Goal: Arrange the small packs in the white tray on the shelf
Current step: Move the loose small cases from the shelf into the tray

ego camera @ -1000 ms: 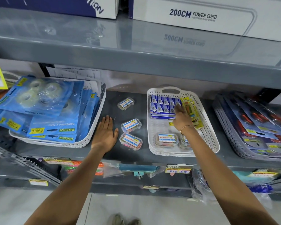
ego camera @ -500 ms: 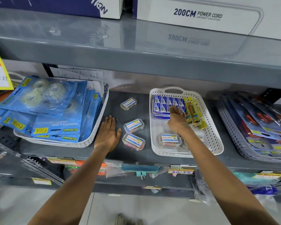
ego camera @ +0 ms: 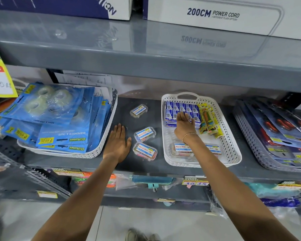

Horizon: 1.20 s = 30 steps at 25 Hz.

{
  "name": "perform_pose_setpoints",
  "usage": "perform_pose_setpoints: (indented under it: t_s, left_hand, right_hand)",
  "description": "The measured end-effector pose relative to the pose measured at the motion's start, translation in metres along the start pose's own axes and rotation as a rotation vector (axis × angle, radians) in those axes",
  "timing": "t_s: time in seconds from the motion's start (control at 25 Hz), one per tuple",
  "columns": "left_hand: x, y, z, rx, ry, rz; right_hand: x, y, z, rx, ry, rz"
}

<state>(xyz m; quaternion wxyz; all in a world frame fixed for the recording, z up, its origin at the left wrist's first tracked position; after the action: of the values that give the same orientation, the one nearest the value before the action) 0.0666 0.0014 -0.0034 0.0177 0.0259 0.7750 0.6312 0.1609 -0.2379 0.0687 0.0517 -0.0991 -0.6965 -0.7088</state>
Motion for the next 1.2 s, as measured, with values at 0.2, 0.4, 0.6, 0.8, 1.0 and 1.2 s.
perform_pose_setpoints:
  t_s: [0.2, 0.4, 0.6, 0.8, 1.0, 1.2]
  left_hand:
    - [0.000, -0.001, 0.001, -0.003, -0.003, 0.005]
    - [0.000, -0.001, 0.001, 0.019, 0.000, 0.001]
    - [0.000, 0.000, 0.001, 0.030, -0.001, 0.005]
    - [0.000, 0.000, 0.001, 0.029, -0.001, 0.005]
    - [0.000, 0.000, 0.001, 0.024, 0.001, 0.011]
    - [0.000, 0.000, 0.000, -0.001, 0.011, 0.012]
  right_hand:
    - [0.004, -0.007, 0.004, 0.043, 0.055, -0.047]
    - [0.004, -0.006, 0.011, 0.053, -0.005, -0.055]
    - [0.006, -0.001, 0.025, -0.003, 0.073, -0.020]
    - [0.011, -0.005, 0.028, 0.063, 0.086, -0.058]
    - [0.005, -0.002, 0.024, -0.058, 0.115, -0.007]
    - [-0.024, 0.007, -0.039, -0.296, 0.060, 0.010]
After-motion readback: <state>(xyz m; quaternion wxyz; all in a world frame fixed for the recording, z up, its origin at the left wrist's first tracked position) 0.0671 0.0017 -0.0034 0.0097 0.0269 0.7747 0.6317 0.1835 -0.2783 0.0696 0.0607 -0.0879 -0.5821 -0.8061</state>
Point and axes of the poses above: each hand's wrist, its own x-axis away from the middle knuckle, its own y-axis out of the back of the hand, z = x × y, the point moved 2 cm from there along -x, towards the middle knuckle, and after that the axes turned 13 degrees about -y, right-handed, at the moved point
